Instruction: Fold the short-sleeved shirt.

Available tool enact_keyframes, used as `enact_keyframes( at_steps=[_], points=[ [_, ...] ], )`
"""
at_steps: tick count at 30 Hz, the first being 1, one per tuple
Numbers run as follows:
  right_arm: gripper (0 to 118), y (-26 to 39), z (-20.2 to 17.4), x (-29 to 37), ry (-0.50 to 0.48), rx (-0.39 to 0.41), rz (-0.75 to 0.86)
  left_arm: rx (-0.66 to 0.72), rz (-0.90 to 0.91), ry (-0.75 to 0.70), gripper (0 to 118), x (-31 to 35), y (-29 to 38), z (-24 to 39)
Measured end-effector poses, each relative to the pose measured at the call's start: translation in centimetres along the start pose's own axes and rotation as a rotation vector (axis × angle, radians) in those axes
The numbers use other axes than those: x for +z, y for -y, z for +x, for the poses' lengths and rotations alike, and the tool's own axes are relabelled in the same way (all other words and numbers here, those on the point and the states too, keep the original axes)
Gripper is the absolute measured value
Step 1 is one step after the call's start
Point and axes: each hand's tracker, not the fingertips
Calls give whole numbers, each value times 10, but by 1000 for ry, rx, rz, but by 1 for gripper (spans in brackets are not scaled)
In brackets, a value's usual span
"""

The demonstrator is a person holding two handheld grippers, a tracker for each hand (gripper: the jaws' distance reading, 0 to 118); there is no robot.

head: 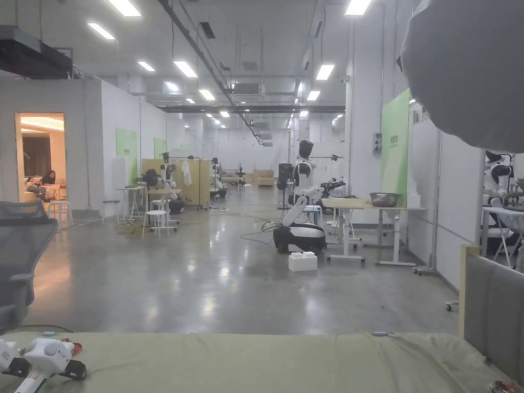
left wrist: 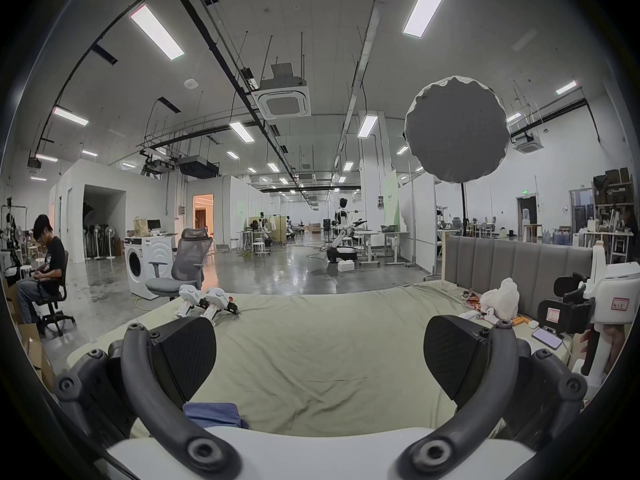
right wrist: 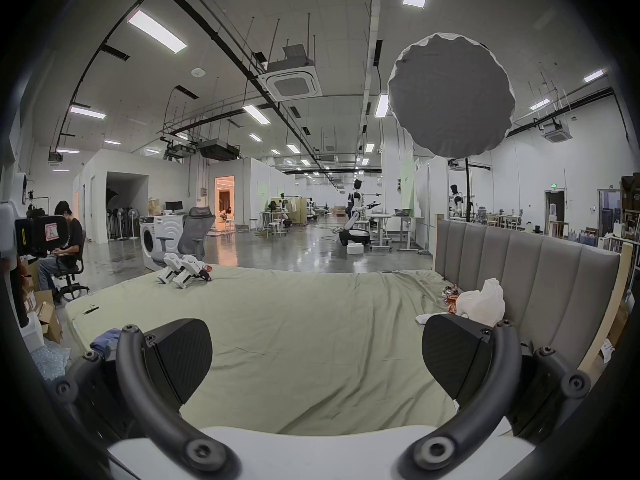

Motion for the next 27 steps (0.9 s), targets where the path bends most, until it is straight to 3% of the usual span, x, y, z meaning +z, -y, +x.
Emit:
enact_keyframes(
  at_steps=[7,12,21,27],
  points=[
    [118,1,0,-1,1,-6,0,6,-13,11,118,-5,5,2],
    [118,0,8,0,-30,-78,10,9,-16,3,118,-6,2,2],
    [118,-4,14,-4,-63,-129,-7,6,-19,30,118,-6,-3,7],
    [118,-14,17,-9,87,-273,-41,-11,-31,27,118,-9,0,8]
  ],
)
